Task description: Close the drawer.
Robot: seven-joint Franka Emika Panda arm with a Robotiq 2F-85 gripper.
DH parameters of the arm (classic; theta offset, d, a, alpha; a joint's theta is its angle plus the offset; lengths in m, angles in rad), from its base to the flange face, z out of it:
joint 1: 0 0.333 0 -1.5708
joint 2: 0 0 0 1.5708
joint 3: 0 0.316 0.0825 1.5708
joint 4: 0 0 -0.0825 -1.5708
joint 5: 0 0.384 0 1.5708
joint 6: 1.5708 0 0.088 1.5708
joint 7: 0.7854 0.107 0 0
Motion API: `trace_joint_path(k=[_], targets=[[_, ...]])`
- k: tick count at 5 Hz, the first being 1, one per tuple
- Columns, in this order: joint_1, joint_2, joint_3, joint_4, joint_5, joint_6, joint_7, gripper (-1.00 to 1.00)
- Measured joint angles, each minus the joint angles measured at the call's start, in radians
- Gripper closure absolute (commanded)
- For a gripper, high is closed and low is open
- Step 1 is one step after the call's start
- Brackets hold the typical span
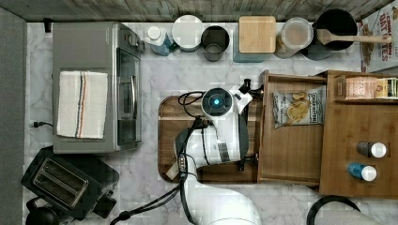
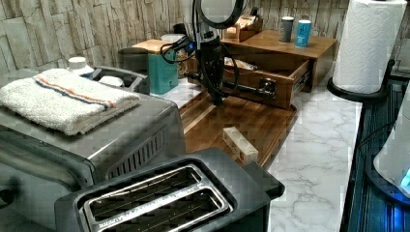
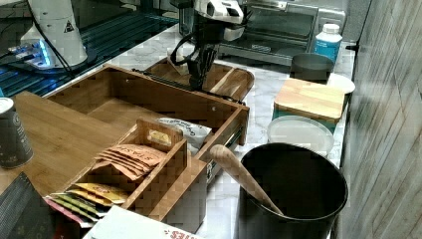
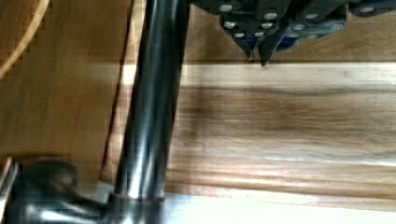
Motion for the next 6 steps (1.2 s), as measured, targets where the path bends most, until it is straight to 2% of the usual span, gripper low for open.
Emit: trace_joint_path(k=[2, 3, 4, 5, 6], targets=[[-0.040, 0.004, -0.008, 0.000, 0.041, 0.003, -0.189, 1.00], [-0.084, 0.004, -0.009, 0.002, 0.060, 0.003, -0.208, 1.00], [-0.098, 0.003, -0.046, 0.012, 0.050, 0.000, -0.208, 1.00], [-0.112, 0.003, -0.089, 0.002, 0.049, 0.124, -0.208, 1.00], [-0.168, 0.006, -0.089, 0.018, 0.100, 0.126, -0.280, 1.00]])
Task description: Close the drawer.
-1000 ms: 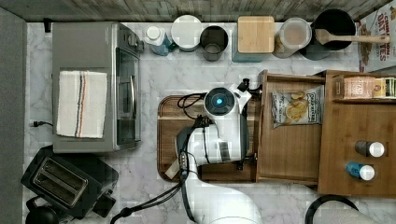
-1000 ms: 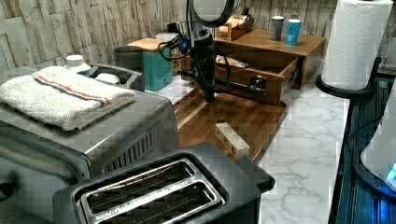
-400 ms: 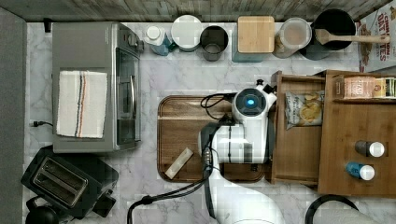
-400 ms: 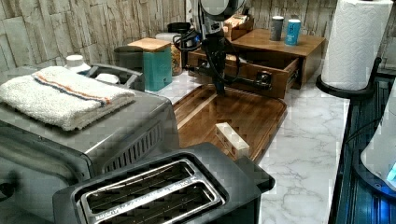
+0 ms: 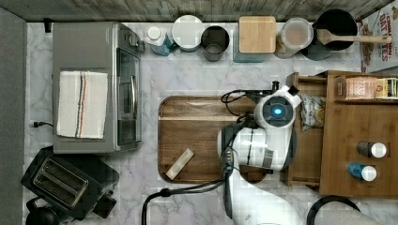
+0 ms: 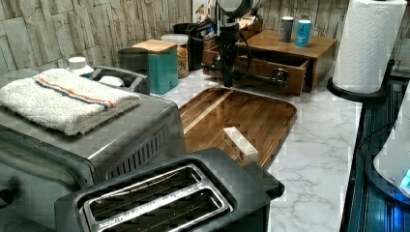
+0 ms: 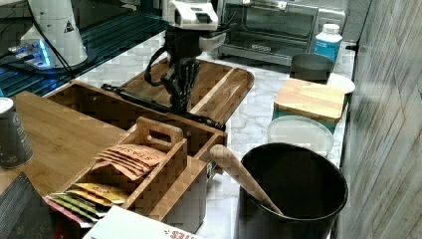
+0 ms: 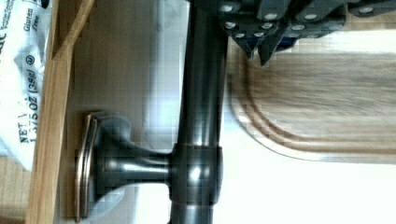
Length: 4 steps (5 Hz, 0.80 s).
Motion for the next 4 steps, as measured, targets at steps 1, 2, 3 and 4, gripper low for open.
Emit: trace_joint_path(k=[1, 2, 3, 4], targets=[[-0.046, 0.009, -0.010, 0.062, 0.011, -0.141, -0.156, 1.00], [-0.077, 0.052, -0.017, 0.154, 0.034, -0.231, -0.278, 1.00], [-0.107, 0.126, -0.021, 0.255, 0.045, -0.303, -0.370, 1.00], [-0.139, 0.179, -0.019, 0.321, 0.075, -0.318, -0.403, 1.00]])
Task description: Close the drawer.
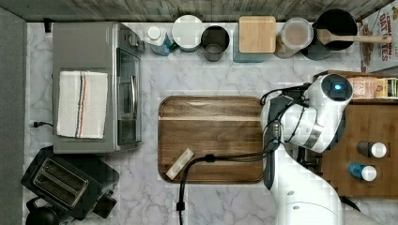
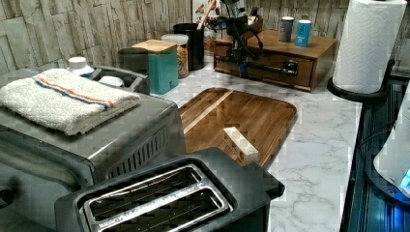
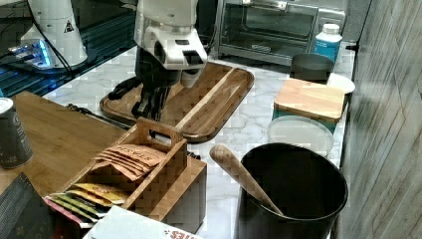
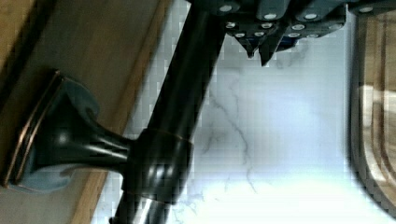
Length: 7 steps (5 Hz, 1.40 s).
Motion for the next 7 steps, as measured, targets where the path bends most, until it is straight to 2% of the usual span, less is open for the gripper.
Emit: trace_joint_path(k=[3, 7], targets=[[0.014, -0.013, -0.005, -0.004, -0.038, 0.009, 0.003, 1.00], [0.018, -0.015, -0.010, -0.004, -0.037, 0.010, 0.003, 1.00]])
